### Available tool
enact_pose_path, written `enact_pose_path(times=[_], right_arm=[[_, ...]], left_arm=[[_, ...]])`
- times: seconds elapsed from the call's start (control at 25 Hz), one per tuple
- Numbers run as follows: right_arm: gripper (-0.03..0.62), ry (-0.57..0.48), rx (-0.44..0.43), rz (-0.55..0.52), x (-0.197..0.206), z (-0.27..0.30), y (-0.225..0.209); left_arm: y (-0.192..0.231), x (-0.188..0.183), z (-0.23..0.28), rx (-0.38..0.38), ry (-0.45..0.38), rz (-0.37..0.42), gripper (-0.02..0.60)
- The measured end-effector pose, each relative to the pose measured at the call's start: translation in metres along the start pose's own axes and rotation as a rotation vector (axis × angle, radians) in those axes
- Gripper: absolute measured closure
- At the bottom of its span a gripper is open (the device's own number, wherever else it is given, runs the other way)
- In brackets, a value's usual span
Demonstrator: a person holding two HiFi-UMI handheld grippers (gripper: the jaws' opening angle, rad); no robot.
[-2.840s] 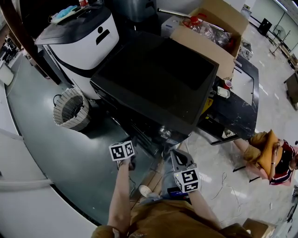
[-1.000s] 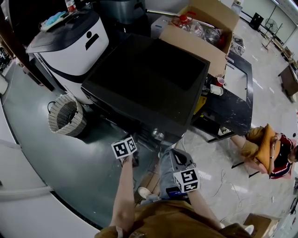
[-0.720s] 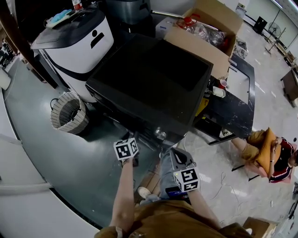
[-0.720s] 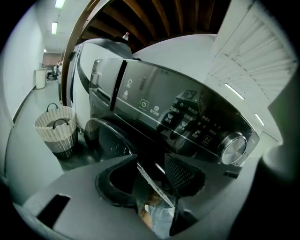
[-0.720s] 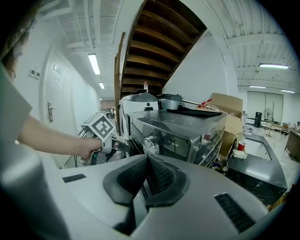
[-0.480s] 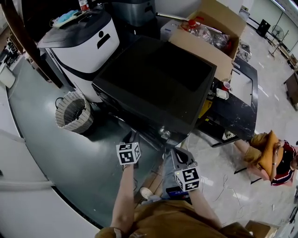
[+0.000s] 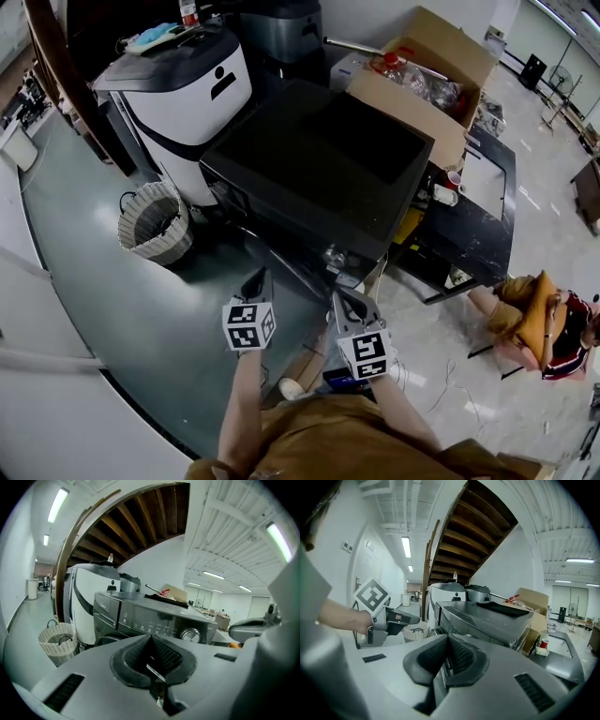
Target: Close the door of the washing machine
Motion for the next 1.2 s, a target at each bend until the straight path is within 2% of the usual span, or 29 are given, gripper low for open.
enact_pose_path(times=[0.12, 0.48, 1.2], right_arm=[[0.582, -0.022, 0.009, -0.016, -0.006, -0.007, 0.005], [0.582, -0.045, 0.031, -0.021, -0.012, -0.013, 0.013], [0.582, -0.044, 0.036, -0.022, -0.015, -0.011, 0.013]], left_arm=[[-0.007, -0.008, -0.026, 0.016, -0.038, 0.004, 0.555], [-0.006, -0.027, -0.083, -0.017, -0.199, -0.038, 0.557], [-0.005, -0.024, -0.079, -0.006, -0.187, -0.037, 0.557]])
Point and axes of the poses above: the fingertips, and each gripper's own axes: z forward along the fingers, y to its left, x out of its underside, the point moved 7 cm from there along -z, backward along the fingers, and after that the axes turned 3 degrees about y, right-handed, at the moved point
